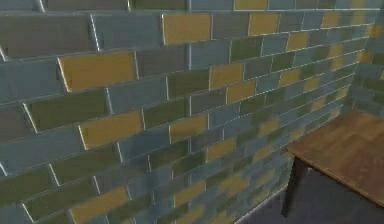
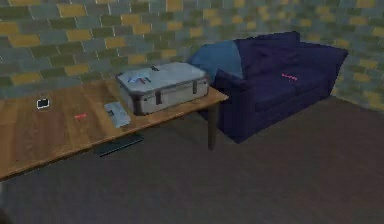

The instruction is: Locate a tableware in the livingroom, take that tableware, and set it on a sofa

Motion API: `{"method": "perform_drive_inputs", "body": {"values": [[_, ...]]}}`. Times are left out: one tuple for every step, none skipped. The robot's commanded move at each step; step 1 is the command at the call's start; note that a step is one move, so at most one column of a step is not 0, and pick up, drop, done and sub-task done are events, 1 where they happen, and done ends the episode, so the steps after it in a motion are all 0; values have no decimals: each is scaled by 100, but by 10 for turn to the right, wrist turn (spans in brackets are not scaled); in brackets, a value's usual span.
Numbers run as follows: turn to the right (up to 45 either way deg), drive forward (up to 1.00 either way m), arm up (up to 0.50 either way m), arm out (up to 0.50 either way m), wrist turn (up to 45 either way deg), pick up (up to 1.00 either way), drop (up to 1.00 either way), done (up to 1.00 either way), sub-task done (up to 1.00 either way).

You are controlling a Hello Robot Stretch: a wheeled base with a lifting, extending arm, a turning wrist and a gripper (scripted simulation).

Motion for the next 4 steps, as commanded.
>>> {"method": "perform_drive_inputs", "body": {"values": [[450,0,0,0,0,0,0,0,0],[450,0,0,0,0,0,0,0,0],[450,0,0,0,0,0,0,0,0],[270,0,0,0,0,0,0,0,0]]}}
